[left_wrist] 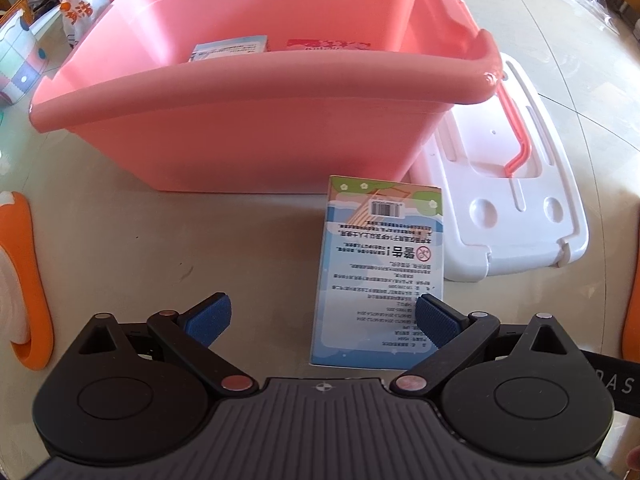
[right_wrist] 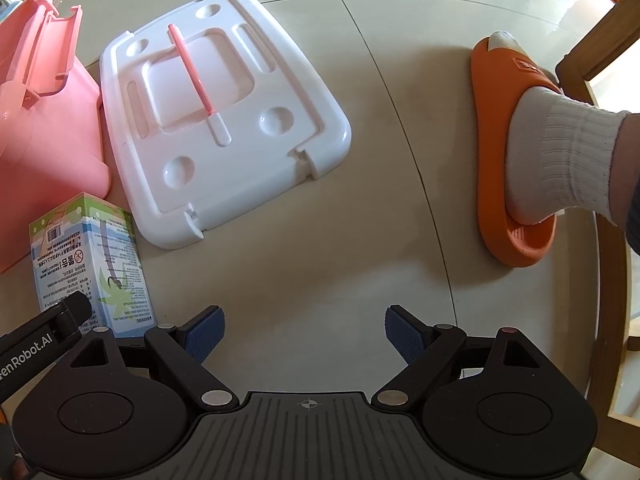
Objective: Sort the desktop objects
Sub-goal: 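Reach the left gripper down to the blue-and-green box on the floor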
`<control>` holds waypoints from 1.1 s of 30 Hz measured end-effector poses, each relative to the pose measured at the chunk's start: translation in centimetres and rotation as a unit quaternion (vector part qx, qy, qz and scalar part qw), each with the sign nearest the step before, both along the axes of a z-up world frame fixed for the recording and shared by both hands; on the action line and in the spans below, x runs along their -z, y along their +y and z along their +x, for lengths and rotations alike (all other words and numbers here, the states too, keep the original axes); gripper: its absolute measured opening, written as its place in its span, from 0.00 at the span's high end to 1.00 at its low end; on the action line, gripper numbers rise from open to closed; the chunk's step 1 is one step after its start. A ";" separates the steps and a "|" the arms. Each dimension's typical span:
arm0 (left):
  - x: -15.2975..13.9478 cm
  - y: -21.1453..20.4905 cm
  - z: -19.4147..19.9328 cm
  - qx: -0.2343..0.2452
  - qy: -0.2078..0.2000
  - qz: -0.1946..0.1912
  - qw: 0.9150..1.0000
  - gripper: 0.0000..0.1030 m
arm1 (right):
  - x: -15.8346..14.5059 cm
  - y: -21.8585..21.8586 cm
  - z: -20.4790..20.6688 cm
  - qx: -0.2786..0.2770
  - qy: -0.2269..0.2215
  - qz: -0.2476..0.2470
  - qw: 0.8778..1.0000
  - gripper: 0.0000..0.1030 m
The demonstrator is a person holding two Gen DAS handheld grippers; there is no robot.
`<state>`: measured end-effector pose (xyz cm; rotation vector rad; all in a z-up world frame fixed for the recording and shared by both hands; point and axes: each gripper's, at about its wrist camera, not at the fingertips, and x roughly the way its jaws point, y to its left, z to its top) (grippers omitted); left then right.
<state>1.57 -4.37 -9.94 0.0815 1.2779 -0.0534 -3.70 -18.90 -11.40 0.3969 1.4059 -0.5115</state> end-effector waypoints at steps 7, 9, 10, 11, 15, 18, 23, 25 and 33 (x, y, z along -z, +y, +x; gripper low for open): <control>0.3 0.4 -0.3 -0.005 0.003 0.008 1.000 0.02 | -0.1 0.2 0.0 -0.003 -0.001 0.000 1.000 0.17; 0.4 0.5 -0.4 -0.004 0.004 0.009 1.000 0.02 | -0.2 0.3 0.1 -0.004 -0.001 -0.001 1.000 0.17; 0.4 0.5 -0.5 -0.004 0.003 0.008 1.000 0.02 | -0.2 0.3 0.0 -0.004 -0.001 0.000 1.000 0.17; 0.4 0.6 -0.6 -0.005 0.003 0.007 1.000 0.02 | -0.2 0.3 0.0 -0.003 -0.001 0.000 1.000 0.17; 0.0 0.8 -0.4 -0.008 -0.001 0.002 1.000 0.02 | -0.2 0.3 -0.1 -0.003 0.000 -0.001 1.000 0.17; -0.2 1.1 -0.2 -0.014 -0.004 -0.001 1.000 0.02 | -0.3 0.2 -0.2 0.001 -0.001 -0.001 1.000 0.17; -0.1 1.1 -0.1 -0.019 -0.004 -0.007 1.000 0.02 | -0.2 0.2 -0.1 0.000 0.000 0.001 1.000 0.17; -0.1 0.9 0.0 -0.016 -0.006 -0.007 1.000 0.02 | -0.1 0.1 -0.1 0.001 0.001 0.002 1.000 0.17; 0.9 -0.2 0.5 -0.002 -0.005 -0.012 1.000 0.02 | 0.4 -0.8 -0.1 0.010 0.008 0.004 1.000 0.17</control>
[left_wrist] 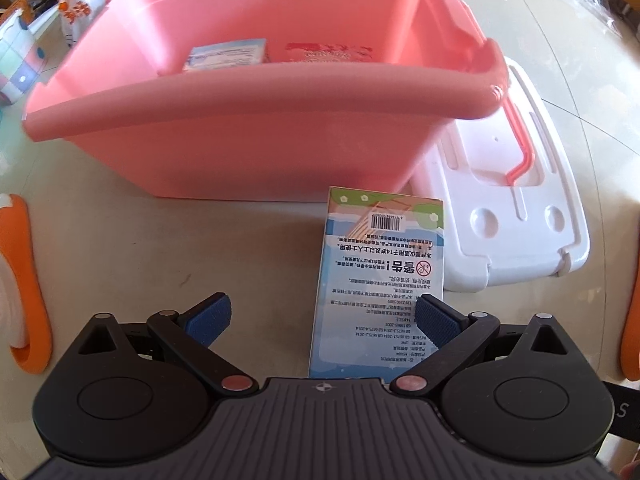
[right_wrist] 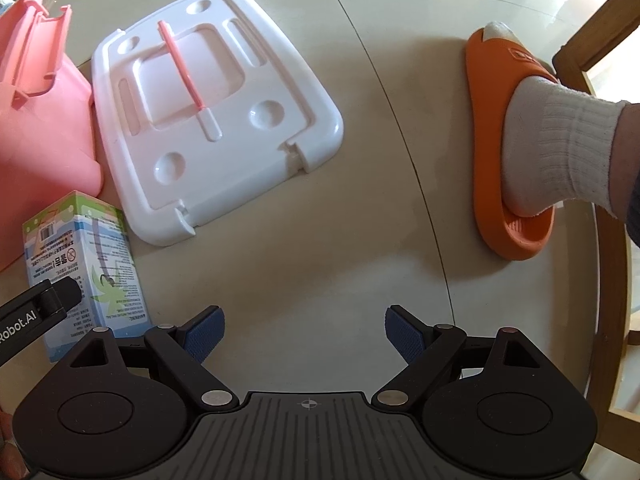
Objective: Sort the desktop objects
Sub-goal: 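Reach the left gripper down to the blue-and-green box on the floor, then close the left gripper on the blue-and-green box and lift it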
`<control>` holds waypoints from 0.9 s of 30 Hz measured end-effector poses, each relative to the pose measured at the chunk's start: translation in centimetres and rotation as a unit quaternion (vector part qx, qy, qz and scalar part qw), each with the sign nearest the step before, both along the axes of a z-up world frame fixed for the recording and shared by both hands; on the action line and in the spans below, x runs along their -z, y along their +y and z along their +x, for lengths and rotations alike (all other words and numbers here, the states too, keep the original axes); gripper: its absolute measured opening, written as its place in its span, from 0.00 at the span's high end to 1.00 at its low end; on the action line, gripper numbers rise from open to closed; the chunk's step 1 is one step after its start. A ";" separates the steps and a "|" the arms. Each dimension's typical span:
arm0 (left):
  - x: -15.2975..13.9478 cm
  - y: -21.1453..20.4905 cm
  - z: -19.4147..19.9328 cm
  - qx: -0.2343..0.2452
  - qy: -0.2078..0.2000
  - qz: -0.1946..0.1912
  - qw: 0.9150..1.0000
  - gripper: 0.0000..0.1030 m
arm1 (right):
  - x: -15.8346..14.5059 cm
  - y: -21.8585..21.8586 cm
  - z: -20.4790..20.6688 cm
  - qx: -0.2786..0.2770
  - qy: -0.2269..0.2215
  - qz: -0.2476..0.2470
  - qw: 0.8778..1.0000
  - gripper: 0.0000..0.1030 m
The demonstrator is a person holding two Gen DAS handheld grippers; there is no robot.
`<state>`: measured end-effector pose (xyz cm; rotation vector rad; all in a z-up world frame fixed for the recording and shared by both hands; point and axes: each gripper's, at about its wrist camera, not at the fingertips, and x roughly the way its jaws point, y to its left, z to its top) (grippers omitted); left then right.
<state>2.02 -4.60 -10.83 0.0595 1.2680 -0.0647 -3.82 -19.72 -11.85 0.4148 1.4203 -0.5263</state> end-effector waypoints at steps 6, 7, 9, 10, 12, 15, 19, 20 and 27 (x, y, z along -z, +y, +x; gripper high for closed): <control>0.2 -0.4 0.7 -0.014 0.002 -0.014 1.000 0.01 | 0.6 -0.3 -0.1 0.005 0.006 0.003 1.000 0.17; 0.2 -0.5 0.8 -0.014 0.002 -0.016 1.000 0.01 | 0.6 -0.3 -0.1 0.005 0.006 0.004 1.000 0.17; 0.1 -0.7 0.8 -0.008 -0.005 -0.027 1.000 0.01 | 0.7 -0.2 0.0 0.005 0.006 0.005 1.000 0.17; 0.0 -0.9 0.8 -0.003 -0.007 -0.031 0.999 0.01 | 0.8 -0.2 0.0 0.005 0.007 0.006 1.000 0.17; 0.5 -1.4 0.9 0.011 0.004 -0.020 1.000 0.01 | 0.9 -0.2 0.0 0.005 0.008 0.007 1.000 0.17; 1.9 -2.1 0.9 0.037 0.031 0.021 0.999 0.01 | 1.1 -0.2 -0.1 0.004 0.011 0.008 1.000 0.17; 3.5 -2.0 0.5 0.039 0.054 0.039 0.997 0.01 | 1.3 -0.3 -0.2 0.008 0.014 0.007 1.000 0.17; 3.7 -1.8 0.4 0.034 0.056 0.035 0.997 0.03 | 1.4 -0.3 -0.2 0.008 0.015 0.007 1.000 0.17; 3.9 -1.3 0.5 0.034 0.058 0.005 0.998 0.26 | 1.8 0.1 -0.1 0.002 0.018 0.009 1.000 0.17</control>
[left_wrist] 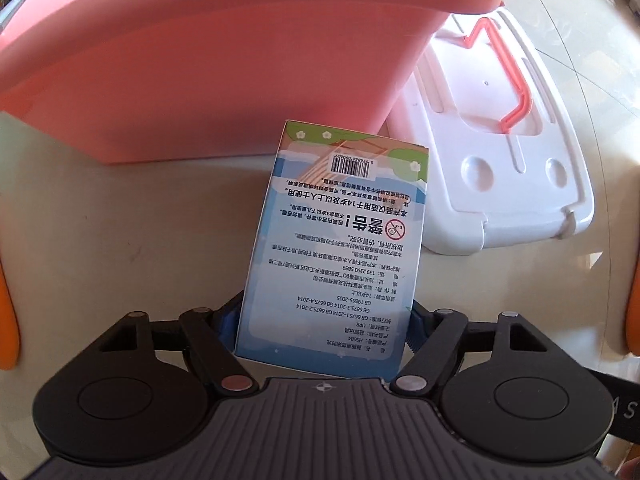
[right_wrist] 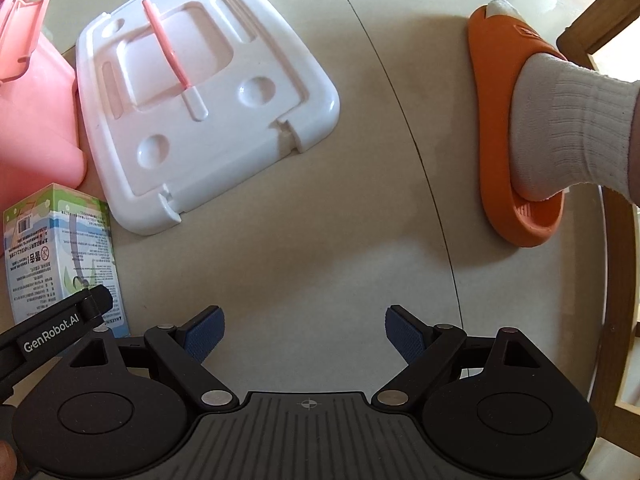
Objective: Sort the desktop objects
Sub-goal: 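Close the left gripper on the blue-and-green box and lift it, then carry the blue-and-green box with the left gripper over the pink bin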
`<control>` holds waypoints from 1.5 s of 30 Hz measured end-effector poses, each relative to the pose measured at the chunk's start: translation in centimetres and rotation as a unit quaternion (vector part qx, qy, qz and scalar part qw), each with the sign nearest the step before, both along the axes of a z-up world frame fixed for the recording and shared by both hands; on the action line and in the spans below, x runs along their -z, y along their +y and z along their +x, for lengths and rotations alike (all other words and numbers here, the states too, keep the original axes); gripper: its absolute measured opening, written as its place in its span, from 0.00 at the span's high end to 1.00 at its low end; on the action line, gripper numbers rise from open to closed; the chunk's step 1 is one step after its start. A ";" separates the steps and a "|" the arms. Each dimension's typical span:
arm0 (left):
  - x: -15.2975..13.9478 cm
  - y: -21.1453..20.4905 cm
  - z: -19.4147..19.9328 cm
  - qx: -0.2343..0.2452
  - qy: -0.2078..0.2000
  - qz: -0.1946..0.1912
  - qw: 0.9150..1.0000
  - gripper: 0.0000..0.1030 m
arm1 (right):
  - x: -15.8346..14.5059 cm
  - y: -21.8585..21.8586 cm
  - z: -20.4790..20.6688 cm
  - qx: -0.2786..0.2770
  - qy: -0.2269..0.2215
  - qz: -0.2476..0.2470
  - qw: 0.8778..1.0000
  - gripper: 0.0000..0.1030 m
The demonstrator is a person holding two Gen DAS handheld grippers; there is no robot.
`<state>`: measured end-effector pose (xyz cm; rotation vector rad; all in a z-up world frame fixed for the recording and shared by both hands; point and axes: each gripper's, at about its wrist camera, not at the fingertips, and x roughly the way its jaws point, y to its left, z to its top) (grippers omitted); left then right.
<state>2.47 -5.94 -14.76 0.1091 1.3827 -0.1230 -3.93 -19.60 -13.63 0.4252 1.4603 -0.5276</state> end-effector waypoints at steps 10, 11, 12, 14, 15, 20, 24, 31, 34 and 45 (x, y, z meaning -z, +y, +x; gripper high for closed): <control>-0.6 0.0 -0.5 0.016 -0.020 0.012 1.000 0.28 | 0.1 0.2 -0.3 0.006 0.002 0.003 1.000 0.17; -0.7 0.1 -0.6 0.017 -0.021 0.012 1.000 0.29 | 0.1 0.3 -0.3 0.007 0.001 0.005 1.000 0.17; -0.8 0.1 -0.8 0.018 -0.021 0.013 1.000 0.29 | 0.1 0.3 -0.4 0.008 0.001 0.006 1.000 0.17; -1.2 0.2 -1.2 0.025 -0.022 0.014 0.999 0.30 | 0.0 0.4 -0.4 0.010 0.002 0.009 1.000 0.17; -1.4 0.2 -1.5 0.031 -0.023 0.016 0.999 0.30 | -0.1 0.4 -0.5 0.011 0.002 0.009 1.000 0.17; -2.6 0.5 -2.8 0.049 -0.025 0.023 0.998 0.31 | -0.8 0.7 -1.1 0.018 -0.005 0.012 1.000 0.17; -3.8 0.9 -3.8 0.051 -0.028 0.025 0.998 0.31 | -1.9 0.6 -1.6 0.025 -0.015 0.013 0.999 0.17; -7.2 -0.3 -5.4 0.070 -0.047 0.026 0.996 0.31 | -3.4 0.2 -2.8 0.038 -0.023 0.011 0.999 0.17; -8.3 -0.1 -5.9 0.078 -0.054 0.021 0.995 0.31 | -3.7 0.3 -3.2 0.040 -0.021 0.011 0.999 0.17; -11.1 -0.5 -6.9 0.097 -0.070 0.015 0.993 0.31 | -4.6 0.7 -4.1 0.038 -0.019 0.010 0.999 0.16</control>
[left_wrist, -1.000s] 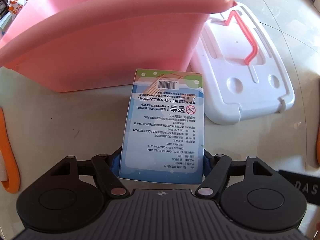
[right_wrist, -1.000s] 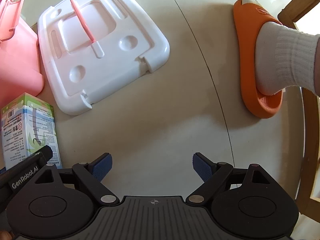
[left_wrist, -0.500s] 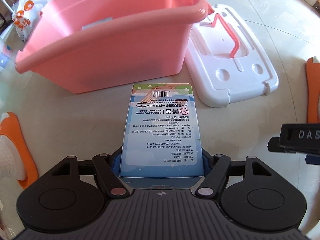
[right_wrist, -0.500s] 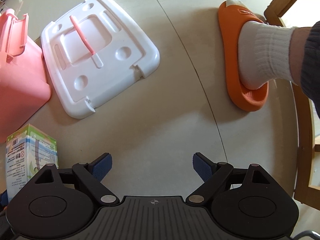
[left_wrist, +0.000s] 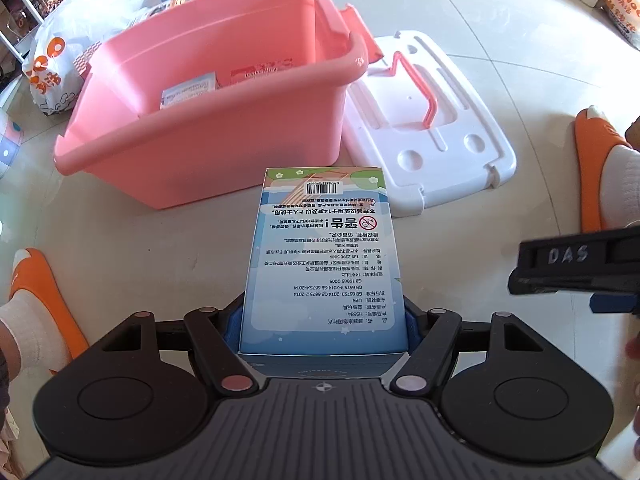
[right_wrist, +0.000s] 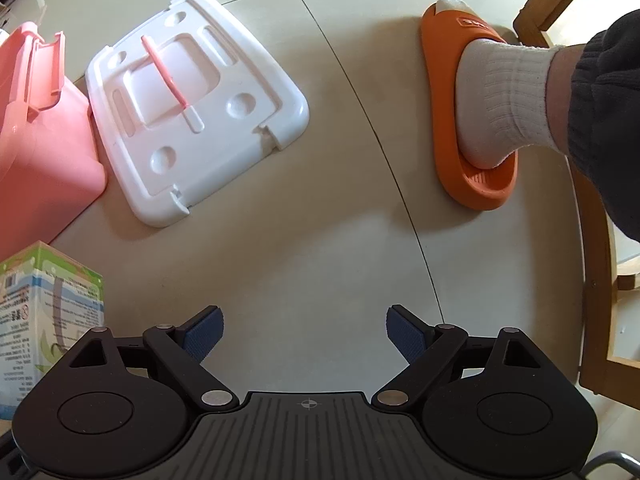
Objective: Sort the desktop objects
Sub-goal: 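Carry the blue-and-green box with the left gripper over the pink bin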
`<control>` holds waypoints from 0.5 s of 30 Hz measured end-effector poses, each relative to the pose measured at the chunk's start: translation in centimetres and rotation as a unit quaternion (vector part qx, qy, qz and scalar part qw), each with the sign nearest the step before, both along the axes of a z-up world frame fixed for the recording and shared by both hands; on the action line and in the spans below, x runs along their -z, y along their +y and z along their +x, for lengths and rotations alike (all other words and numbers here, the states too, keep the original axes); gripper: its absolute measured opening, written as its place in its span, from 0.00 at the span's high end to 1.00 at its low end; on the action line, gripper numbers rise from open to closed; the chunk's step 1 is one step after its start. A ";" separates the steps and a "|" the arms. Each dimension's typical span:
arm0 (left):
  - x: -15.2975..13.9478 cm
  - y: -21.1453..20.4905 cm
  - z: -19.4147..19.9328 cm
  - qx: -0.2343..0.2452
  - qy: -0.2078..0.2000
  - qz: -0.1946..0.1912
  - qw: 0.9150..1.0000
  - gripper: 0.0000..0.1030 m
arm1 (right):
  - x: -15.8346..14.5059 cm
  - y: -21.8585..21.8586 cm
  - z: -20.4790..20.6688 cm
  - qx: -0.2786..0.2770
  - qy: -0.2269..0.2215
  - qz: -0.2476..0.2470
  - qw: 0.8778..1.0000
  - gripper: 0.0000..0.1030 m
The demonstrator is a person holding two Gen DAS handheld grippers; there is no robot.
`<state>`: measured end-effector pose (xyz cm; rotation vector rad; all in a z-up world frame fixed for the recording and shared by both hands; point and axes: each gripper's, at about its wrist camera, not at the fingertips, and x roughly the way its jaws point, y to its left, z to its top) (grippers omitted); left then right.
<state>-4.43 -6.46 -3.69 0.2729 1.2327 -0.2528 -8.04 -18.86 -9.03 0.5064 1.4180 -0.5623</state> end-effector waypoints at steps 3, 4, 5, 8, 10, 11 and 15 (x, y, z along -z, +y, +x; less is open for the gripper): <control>-0.4 -0.1 0.2 0.001 -0.004 -0.005 1.000 0.31 | 0.3 0.1 -0.4 0.002 0.009 0.003 1.000 0.16; -0.6 -0.1 0.3 -0.001 -0.005 -0.007 1.000 0.31 | 0.3 0.1 -0.5 0.004 0.010 0.004 1.000 0.16; -0.7 0.0 0.3 -0.002 -0.006 -0.008 1.000 0.31 | 0.4 0.1 -0.6 0.006 0.011 0.005 1.000 0.16; -1.3 0.1 0.6 -0.006 -0.008 -0.012 1.000 0.31 | 0.2 0.1 -0.6 0.006 0.008 0.005 1.000 0.16; -1.7 0.2 0.7 -0.009 -0.010 -0.012 1.000 0.30 | 0.0 0.1 -0.5 0.002 0.006 0.005 1.000 0.16; -1.9 0.2 0.9 -0.010 -0.012 -0.011 1.000 0.31 | 0.0 0.2 -0.5 0.001 0.005 0.006 1.000 0.16; -2.7 0.5 1.5 -0.020 -0.013 -0.017 1.000 0.31 | 0.0 0.2 -0.5 0.001 0.006 0.009 1.000 0.16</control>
